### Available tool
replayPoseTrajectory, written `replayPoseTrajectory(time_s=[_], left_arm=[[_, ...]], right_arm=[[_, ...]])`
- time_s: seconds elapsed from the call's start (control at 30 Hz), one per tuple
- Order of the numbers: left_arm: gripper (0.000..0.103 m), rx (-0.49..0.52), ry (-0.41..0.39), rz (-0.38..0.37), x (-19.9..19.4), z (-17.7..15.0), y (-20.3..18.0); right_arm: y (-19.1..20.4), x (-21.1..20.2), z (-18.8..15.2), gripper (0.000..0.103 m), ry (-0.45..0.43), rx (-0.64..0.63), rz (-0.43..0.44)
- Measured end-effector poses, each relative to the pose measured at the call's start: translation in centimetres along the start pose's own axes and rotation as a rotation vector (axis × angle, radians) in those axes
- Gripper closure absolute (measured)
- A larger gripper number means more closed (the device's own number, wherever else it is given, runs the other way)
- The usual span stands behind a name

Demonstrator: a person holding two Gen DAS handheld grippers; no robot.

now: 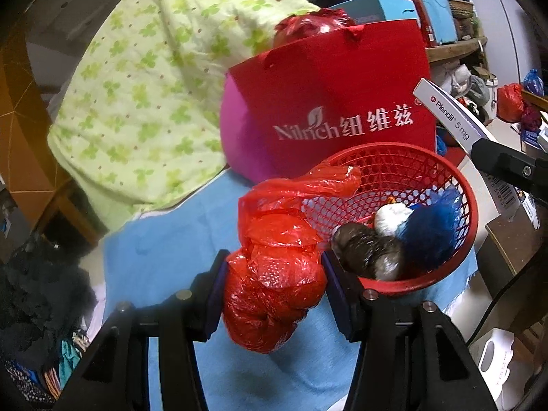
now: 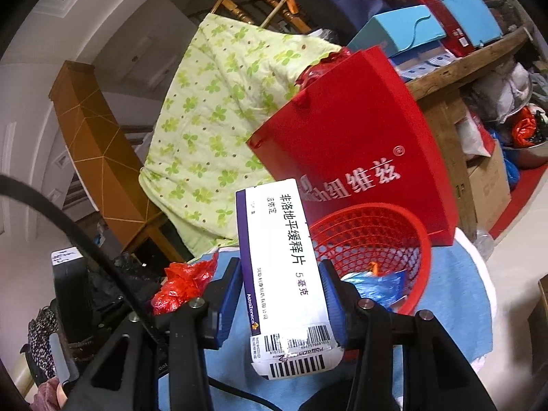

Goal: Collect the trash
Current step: 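Lower the red bag and medicine box into the wastebasket and open both tools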

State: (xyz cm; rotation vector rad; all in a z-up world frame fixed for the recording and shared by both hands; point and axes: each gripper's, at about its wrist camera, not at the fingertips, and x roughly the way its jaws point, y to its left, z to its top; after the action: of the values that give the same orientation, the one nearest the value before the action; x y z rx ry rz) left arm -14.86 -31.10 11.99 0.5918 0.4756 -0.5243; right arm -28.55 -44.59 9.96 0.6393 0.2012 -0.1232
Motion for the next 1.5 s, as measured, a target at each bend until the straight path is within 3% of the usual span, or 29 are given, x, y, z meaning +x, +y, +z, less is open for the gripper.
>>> replayPoseTrajectory(time_s=[0.27, 0.43, 0.77, 0.9, 1.03, 1.33, 1.5], left_arm=[[0.047, 0.010, -0.007, -0.054, 0.8, 1.2, -1.7], [0.047, -0.036, 0.015, -0.156, 2.5, 2.2, -1.6], [0.047, -0.209, 0.062, -0.426, 7.2, 4.4, -1.2], [0.038, -0.264, 0.085, -0.479, 9.3, 4.3, -1.0], [0.034, -0.300, 0.111, -0.482, 9.9, 3.0, -0.1], [0.023, -0.234, 0.054, -0.325, 6.3, 0.5, 3.1], [0.020, -0.196, -0.002, -0.222, 2.8, -0.2, 4.4]], right_arm=[[-1.6, -0.7, 1.1, 0.054, -0.030, 0.018, -0.031], [-2.9, -0.2, 2.2, 0.054, -0.029, 0.056, -0.032], [-6.7, 4.7, 3.9, 0.054, 0.037, 0.253, -0.003], [-7.8, 7.6, 4.5, 0.051, 0.059, 0.308, -0.013], [-8.1, 9.9, 4.2, 0.032, 0.097, 0.340, -0.020], [-5.3, 7.8, 2.8, 0.032, 0.112, 0.221, -0.020], [-1.2, 5.2, 2.5, 0.032, 0.109, 0.069, -0.058]])
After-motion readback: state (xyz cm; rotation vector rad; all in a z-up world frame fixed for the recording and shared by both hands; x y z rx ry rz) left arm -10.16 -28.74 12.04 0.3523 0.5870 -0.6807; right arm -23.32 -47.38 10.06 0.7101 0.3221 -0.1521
